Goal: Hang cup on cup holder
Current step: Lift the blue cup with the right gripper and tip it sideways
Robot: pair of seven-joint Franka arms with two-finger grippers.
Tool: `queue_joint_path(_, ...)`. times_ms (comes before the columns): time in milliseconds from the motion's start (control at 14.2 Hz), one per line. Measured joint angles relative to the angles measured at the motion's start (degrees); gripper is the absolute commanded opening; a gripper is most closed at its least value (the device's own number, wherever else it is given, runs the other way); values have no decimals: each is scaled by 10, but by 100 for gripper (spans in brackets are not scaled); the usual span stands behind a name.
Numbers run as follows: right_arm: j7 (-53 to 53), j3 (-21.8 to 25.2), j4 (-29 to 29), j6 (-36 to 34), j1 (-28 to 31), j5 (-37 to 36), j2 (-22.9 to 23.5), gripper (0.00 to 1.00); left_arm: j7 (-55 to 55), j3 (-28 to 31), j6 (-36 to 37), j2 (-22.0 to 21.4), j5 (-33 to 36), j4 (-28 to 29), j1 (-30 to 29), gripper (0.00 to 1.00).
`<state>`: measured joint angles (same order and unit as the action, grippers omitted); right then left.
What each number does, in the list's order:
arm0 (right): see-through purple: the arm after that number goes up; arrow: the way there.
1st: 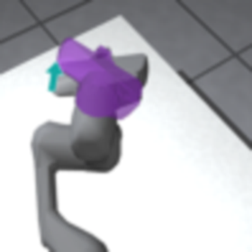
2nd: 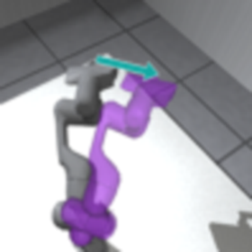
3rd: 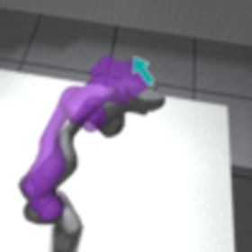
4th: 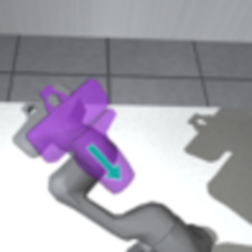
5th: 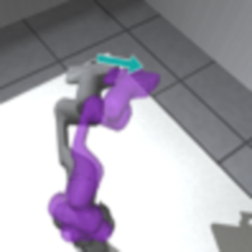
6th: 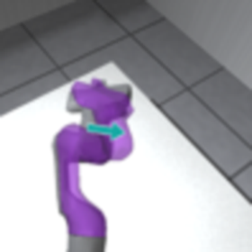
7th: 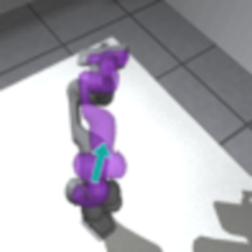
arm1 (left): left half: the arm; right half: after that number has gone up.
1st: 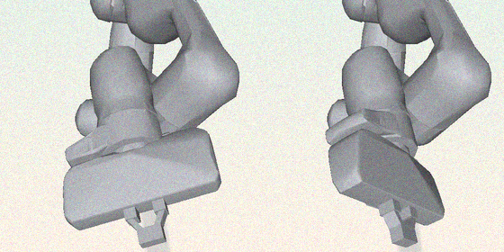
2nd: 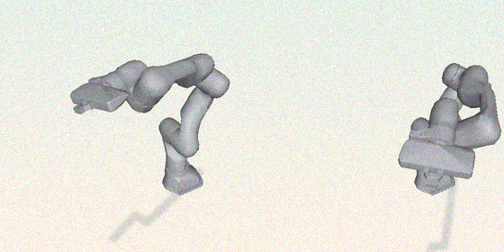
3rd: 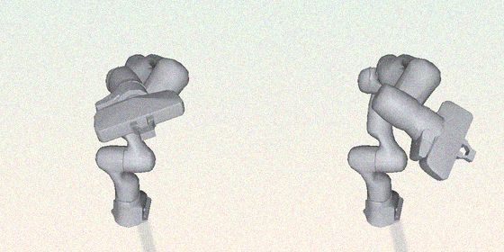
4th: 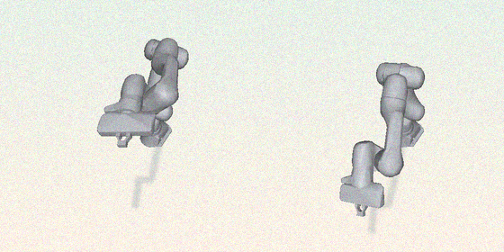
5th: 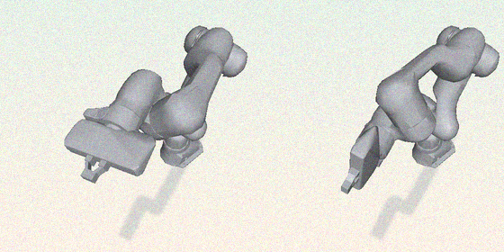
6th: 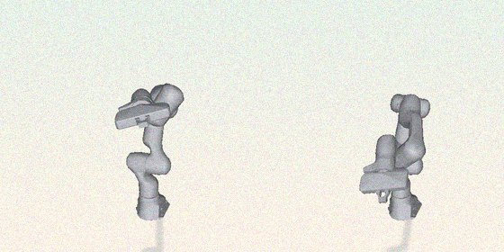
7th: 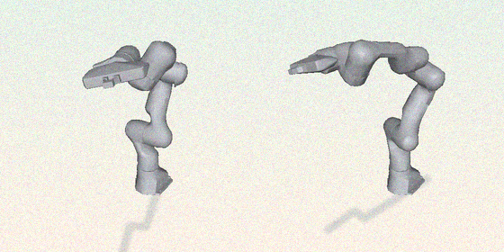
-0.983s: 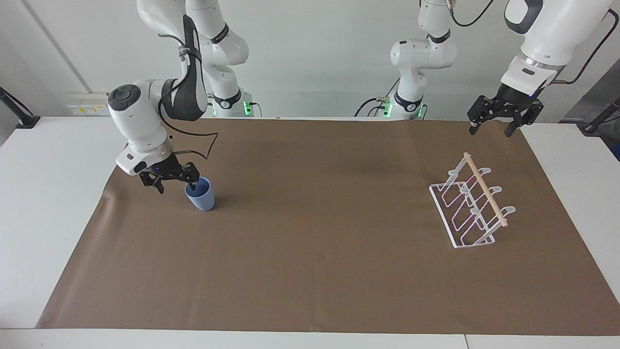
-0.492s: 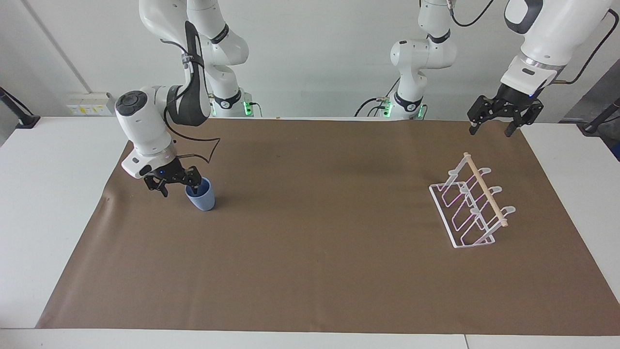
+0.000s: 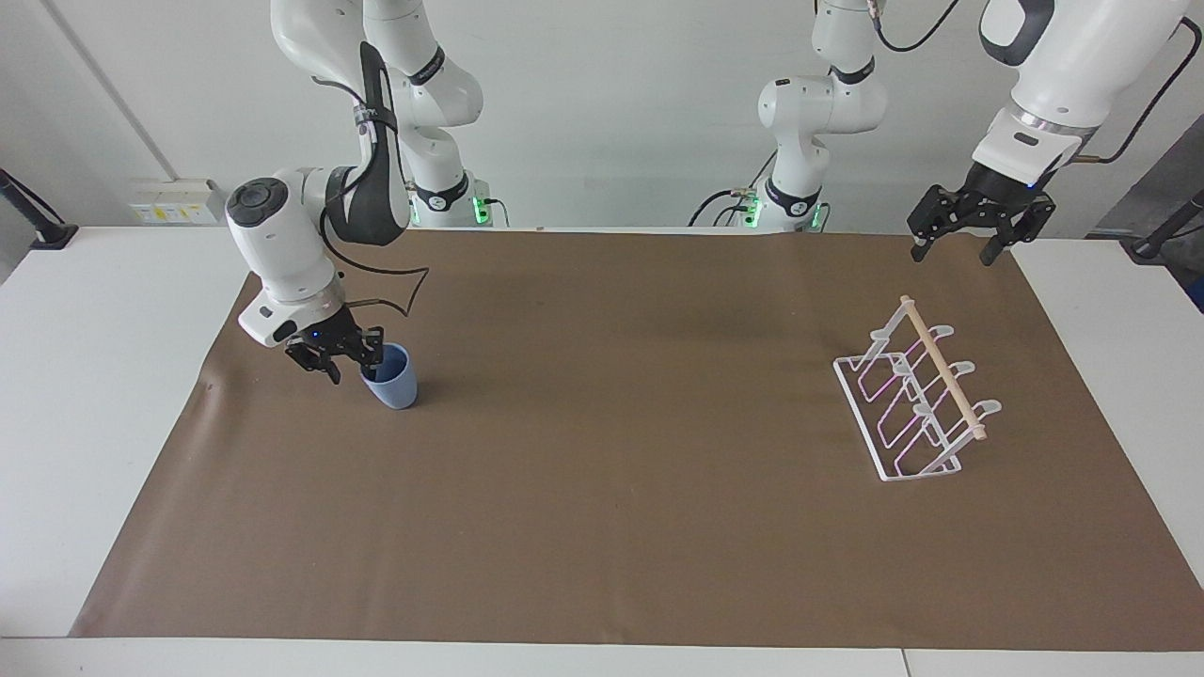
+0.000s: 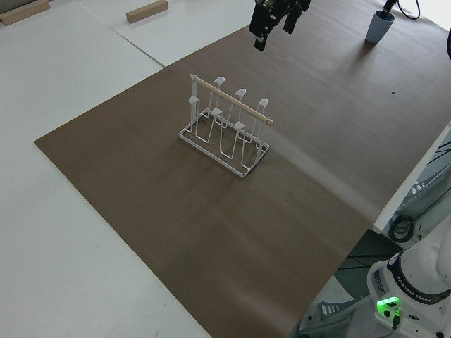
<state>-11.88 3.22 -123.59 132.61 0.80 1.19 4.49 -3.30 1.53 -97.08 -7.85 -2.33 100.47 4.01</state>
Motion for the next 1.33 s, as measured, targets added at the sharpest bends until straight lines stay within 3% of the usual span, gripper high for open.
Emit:
queue_joint_path(492,0,-2,9,-3,-16,17,-4,0,0,0,0,0,0,0,0,100)
queue_joint_path(773,0,-2,89,-67,-28,55,-9,0,0,0,0,0,0,0,0,100)
queue_joint_path(983,0,-2,126,-108,-28,126,-26,0,0,0,0,0,0,0,0,100)
queue_joint_path(1335,0,0,130,-150,-26,272,-63,0,4,0,1,0,0,1,0,100)
